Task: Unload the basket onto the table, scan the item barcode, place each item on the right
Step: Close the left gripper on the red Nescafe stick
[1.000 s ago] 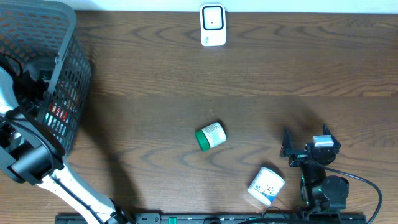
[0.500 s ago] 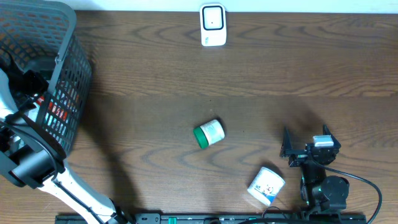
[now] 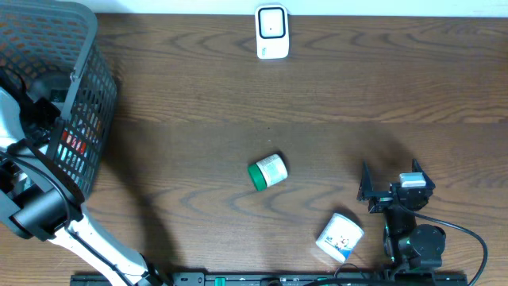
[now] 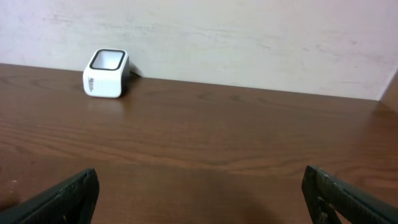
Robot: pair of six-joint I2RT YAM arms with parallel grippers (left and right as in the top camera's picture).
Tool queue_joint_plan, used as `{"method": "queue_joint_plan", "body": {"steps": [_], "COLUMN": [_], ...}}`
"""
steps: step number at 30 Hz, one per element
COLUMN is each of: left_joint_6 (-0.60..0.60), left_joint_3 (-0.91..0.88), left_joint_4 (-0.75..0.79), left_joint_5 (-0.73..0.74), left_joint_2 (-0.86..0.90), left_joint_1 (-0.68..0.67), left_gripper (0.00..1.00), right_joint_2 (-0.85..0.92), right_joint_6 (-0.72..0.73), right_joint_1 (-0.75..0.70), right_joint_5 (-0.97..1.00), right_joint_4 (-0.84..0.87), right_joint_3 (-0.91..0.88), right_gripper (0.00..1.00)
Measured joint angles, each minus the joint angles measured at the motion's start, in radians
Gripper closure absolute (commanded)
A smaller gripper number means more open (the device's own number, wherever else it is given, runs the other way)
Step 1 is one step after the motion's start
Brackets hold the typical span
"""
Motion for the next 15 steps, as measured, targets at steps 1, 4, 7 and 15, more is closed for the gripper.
{"method": "queue_joint_plan", "body": {"steps": [1, 4, 7, 15], "left_joint_6": [-0.002, -0.002, -0.001, 0.000], "left_joint_3": [0.000, 0.000, 0.000, 0.000], "left_joint_4": [0.005, 0.015, 0.018, 0.028], "left_joint_5": [-0.002, -0.007, -0.010, -0.011], "left_joint_2": [0.000, 0.000, 0.000, 0.000], "left_joint_1": [0.000, 0.000, 0.000, 0.000], "left_gripper": [0.68, 0.70, 0.74, 0.76], "right_joint_2": [0.000, 0.000, 0.000, 0.000], "right_joint_6": [0.000, 0.000, 0.000, 0.000], "right_joint_1": [0.000, 0.000, 0.000, 0.000], "right_joint_5": [0.000, 0.000, 0.000, 0.000], "right_joint_4": [0.000, 0.000, 0.000, 0.000], "right_joint_3": [0.000, 0.000, 0.000, 0.000], "right_gripper": [0.01, 0.01, 0.01, 0.01]}}
